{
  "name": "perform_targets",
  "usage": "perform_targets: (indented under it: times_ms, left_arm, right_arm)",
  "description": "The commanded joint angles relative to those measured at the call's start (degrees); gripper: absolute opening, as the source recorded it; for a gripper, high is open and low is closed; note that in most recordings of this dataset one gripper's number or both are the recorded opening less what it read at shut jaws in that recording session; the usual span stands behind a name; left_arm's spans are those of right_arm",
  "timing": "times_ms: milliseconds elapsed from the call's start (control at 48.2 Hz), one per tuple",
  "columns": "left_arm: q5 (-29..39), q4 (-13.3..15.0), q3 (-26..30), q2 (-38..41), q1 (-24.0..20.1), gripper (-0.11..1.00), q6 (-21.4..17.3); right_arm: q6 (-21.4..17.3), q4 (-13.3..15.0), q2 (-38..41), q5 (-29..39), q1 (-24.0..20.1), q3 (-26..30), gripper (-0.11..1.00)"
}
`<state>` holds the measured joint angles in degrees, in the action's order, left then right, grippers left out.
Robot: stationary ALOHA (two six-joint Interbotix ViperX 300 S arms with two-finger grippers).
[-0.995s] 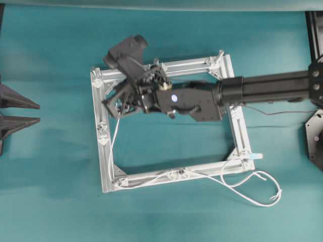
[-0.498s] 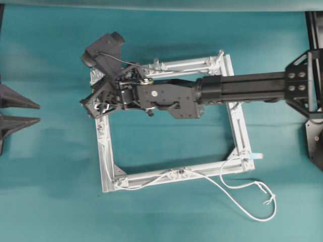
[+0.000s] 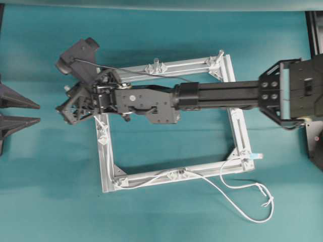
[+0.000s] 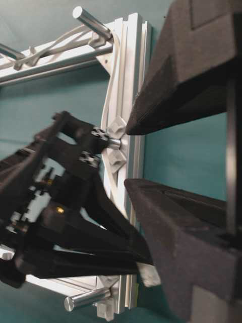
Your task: Move the cable alternately left and right between 8 pins so it hooks onto each one.
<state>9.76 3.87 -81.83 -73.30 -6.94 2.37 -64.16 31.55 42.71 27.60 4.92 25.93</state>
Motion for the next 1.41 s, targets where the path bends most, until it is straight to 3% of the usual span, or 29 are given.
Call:
perform_targets:
  times_ms: [0,228,809,1016,1161,1389]
  left_arm:
    - [-0.62,-0.18,0.62,0.35,0.09,0.53,0.35]
    - [-0.62,-0.18,0.62,0.35,0.09,0.53,0.35]
    - [-0.62,-0.18,0.53,0.35,0.18,0.53,0.35]
    - [-0.62,-0.18,0.62,0.35,0.18,0.53,0.35]
    - [-0.62,-0.18,0.62,0.35,0.18,0.53,0.35]
    - [-0.53,-0.09,0.62,0.35,0.18,0.53,0.35]
  right_arm:
    - [0.35,0.0,-0.35,0.53,-0.18,3.96,0.15]
    - [2.55,0.0,1.76,3.16,0.44,8.0,0.15]
    - [2.2,0.26,1.76,5.27,6.42,9.49,0.15]
    - [-0.88,0.44,1.76,8.0,7.91,9.4,0.15]
    - [-4.13,2.46,1.14,9.23,8.44,8.79,0.15]
    - [-7.82,3.25,-1.93,8.96,8.44,2.37,0.15]
